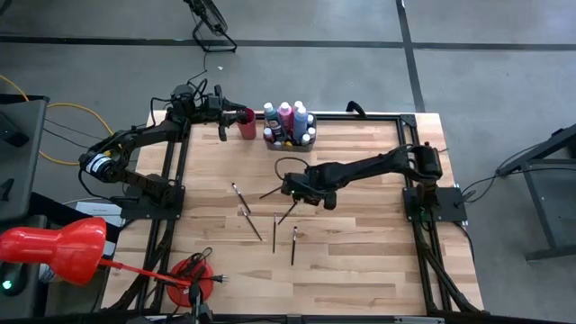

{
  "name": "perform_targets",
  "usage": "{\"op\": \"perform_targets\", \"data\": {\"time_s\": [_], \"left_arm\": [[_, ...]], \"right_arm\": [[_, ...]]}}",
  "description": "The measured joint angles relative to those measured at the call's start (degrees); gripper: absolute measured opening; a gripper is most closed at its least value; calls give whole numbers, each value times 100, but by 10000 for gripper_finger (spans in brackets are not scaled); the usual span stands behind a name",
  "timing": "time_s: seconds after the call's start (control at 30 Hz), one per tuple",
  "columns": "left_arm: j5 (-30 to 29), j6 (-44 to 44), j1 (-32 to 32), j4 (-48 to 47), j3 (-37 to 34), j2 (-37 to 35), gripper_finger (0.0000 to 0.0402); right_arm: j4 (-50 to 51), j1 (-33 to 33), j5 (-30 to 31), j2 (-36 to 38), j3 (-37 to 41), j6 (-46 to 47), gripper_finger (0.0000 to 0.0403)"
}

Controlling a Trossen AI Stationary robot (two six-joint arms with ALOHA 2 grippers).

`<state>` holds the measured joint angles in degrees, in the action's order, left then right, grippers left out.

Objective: Pick & Place Paint Supplies
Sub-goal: Put the black paint brush into the pink cup

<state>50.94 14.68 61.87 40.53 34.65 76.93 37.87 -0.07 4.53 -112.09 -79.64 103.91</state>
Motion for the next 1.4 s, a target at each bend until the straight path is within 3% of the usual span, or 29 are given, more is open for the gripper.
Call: {"op": "perform_targets", "data": {"time_s": [0.2,0.4,0.8,1.2,1.4], "left_arm": [[4,0,0,0,0,0,109],[4,0,0,-2,0,0,109],[9,0,-2,-46,0,0,109],[9,1,0,-221,0,0,109],[7,9,0,-302,0,0,109]], "right_arm": [[113,-118,-51,-107,2,443,162],[80,-280,0,-103,-2,690,177],[-29,-423,-481,-434,0,1593,150],[-148,-525,-777,-698,-28,1600,147],[-80,-510,-757,-711,-17,1592,95]]}}
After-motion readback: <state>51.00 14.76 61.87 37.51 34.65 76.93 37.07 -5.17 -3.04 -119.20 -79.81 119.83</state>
